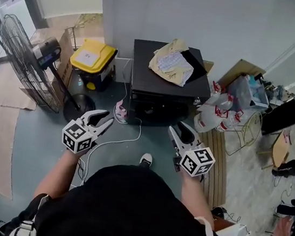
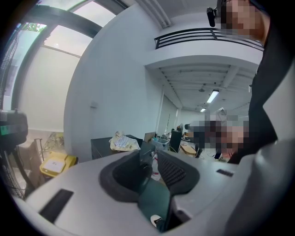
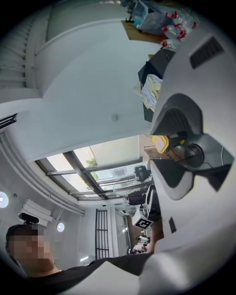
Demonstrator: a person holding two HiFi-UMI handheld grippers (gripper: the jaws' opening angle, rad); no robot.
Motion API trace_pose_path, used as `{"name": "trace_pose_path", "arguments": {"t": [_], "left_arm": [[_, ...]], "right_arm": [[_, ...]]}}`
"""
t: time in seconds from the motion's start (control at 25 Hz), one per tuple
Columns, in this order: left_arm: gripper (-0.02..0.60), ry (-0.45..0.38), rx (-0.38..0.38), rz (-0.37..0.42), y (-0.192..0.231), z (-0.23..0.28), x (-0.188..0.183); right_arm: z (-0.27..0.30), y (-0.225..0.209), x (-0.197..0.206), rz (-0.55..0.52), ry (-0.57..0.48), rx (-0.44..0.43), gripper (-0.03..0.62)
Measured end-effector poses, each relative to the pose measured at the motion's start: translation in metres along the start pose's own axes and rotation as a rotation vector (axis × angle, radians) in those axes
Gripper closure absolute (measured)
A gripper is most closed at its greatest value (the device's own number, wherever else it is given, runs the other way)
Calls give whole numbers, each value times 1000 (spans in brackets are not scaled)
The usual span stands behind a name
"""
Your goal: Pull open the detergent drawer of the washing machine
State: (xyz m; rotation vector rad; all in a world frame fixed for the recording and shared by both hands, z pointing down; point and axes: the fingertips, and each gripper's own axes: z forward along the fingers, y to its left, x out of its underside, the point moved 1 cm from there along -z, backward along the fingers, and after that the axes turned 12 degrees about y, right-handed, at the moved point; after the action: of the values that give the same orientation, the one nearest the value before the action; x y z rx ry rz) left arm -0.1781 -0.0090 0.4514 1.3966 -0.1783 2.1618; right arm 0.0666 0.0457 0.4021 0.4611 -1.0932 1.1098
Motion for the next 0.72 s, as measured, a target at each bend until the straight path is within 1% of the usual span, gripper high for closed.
{"name": "trace_pose_path", "arguments": {"t": [0.16, 0.44, 0.72], "left_arm": [[454, 12, -11, -8, 1, 1, 4], [454, 19, -38, -6, 6, 10, -3], [454, 30, -67, -35, 24, 38, -12]], "right_arm": [[5, -5, 3, 6, 3, -10, 431], [19, -25, 0, -6, 6, -27, 431], [42, -60, -3, -4, 27, -49, 431]]}}
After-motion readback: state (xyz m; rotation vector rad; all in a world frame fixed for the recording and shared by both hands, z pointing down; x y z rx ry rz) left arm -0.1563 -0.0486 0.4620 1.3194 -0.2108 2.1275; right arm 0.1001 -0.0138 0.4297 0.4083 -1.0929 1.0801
